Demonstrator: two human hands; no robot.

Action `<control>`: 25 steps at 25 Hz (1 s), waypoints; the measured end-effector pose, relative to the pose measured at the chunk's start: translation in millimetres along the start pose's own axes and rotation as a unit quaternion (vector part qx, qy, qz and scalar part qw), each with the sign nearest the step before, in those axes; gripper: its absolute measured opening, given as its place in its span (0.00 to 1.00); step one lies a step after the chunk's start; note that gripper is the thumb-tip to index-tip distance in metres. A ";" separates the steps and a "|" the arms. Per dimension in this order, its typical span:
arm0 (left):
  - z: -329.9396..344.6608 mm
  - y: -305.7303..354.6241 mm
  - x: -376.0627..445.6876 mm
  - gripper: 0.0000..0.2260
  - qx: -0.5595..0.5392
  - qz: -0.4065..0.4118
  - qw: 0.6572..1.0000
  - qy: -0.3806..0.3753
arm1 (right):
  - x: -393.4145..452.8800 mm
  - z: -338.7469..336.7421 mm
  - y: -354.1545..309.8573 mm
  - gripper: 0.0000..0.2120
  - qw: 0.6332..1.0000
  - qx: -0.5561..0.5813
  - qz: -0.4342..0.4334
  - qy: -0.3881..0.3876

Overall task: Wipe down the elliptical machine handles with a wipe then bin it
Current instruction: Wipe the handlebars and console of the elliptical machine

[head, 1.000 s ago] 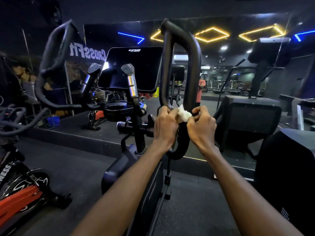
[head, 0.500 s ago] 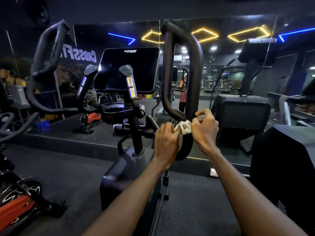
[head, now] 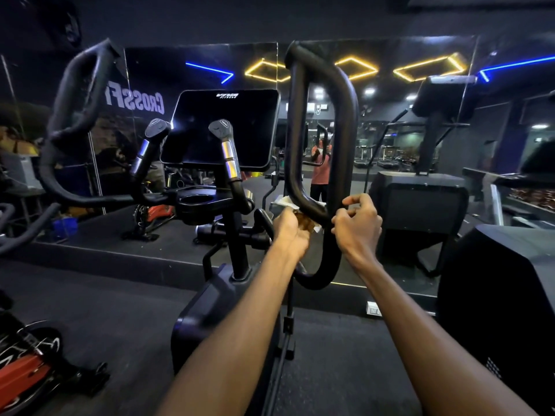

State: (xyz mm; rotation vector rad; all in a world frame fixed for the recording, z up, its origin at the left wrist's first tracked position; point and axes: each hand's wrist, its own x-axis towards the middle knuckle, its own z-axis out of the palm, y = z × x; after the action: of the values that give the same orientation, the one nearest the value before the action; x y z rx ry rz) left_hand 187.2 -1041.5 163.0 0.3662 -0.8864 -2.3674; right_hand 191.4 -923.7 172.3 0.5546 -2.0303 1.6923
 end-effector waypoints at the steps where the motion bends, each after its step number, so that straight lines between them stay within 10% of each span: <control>1: -1.3 1.3 1.3 0.10 -0.007 -0.008 1.000 -0.020 | 0.4 0.4 -0.3 0.08 1.000 0.002 -0.002 0.001; 25: 43.5 101.9 37.2 0.19 0.258 0.176 0.940 -0.138 | 48.2 13.6 -45.4 0.05 0.986 -0.099 -0.137 0.004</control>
State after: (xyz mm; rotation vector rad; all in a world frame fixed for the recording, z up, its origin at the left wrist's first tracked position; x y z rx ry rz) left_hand 181.7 -1104.1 261.5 0.0582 -1.5693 -1.8577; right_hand 176.2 -946.2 234.1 0.7194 -1.9820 1.3153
